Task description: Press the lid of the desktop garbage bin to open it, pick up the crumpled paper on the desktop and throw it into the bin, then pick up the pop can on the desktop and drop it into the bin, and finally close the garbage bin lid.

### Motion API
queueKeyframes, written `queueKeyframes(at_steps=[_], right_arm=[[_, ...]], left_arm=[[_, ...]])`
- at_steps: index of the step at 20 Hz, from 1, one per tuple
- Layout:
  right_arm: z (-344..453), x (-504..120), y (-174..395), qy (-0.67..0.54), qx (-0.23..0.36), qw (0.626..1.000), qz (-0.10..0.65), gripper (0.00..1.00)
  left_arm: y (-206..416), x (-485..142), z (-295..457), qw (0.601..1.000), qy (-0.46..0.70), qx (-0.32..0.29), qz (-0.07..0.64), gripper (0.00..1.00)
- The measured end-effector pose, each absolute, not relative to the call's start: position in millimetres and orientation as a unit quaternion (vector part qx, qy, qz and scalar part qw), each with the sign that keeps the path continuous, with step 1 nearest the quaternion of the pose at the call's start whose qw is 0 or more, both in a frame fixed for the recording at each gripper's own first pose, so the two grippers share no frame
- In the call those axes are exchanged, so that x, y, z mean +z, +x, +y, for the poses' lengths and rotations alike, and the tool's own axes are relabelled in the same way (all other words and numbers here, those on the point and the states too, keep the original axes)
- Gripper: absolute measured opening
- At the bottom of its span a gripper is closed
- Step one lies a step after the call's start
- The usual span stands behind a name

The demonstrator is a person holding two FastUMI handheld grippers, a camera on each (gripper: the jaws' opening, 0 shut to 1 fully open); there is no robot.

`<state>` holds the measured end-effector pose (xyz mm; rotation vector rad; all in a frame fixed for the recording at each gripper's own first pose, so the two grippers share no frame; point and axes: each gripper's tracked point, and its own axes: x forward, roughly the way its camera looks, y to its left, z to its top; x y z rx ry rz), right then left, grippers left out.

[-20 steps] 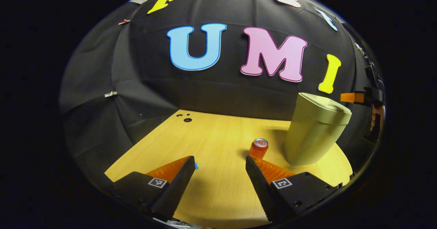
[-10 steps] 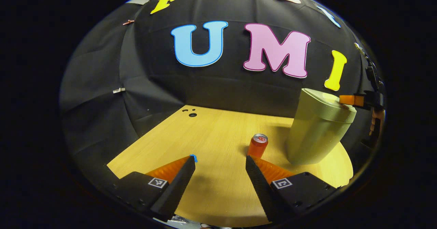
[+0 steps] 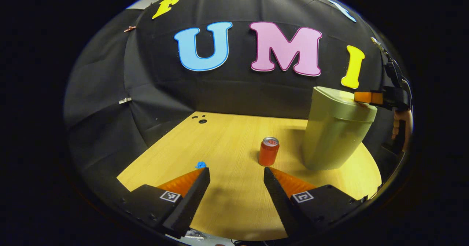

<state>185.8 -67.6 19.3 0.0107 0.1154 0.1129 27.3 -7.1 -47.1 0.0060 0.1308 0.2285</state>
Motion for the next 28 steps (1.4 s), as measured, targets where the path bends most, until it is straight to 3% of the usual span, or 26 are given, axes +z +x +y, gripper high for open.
queueKeyframes(at_steps=[15,21,28], right_arm=[[-68,42,181,0.006,-0.038,0.999,0.036,0.05],[-55,79,153,-0.009,-0.060,0.998,-0.006,0.05],[-54,70,114,-0.021,-0.078,0.997,0.000,0.05]], left_arm=[[22,-35,63,0.999,-0.019,0.045,0.022,0.96],[19,-42,106,0.999,-0.028,0.043,0.016,0.96],[29,-63,138,0.998,-0.034,0.043,0.030,0.95]])
